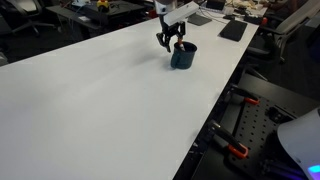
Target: Put the marker on the table
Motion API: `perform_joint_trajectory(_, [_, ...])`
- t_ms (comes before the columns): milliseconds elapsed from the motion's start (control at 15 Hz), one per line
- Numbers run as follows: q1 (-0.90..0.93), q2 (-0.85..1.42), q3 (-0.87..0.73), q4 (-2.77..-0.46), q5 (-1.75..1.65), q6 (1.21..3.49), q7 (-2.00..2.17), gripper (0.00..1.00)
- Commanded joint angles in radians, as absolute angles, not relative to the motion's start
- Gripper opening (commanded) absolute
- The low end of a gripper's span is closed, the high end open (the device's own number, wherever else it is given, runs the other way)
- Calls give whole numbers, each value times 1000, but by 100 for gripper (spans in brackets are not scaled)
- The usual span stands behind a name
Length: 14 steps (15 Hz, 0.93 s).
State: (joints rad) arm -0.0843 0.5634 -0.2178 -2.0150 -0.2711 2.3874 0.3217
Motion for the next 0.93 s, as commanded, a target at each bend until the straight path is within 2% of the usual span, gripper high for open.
perform_joint_trajectory(0, [-67,526,-234,-2028,-262,2395,320,98])
perform_joint_trajectory(333, [-62,480,-246,-2031,-271,2378,337,100])
perform_joint_trajectory(667, [-58,431,-289,-2055,-297,2268,370,100])
perform_joint_trajectory(867, [-80,484,-270,-2011,-277,2305,341,100])
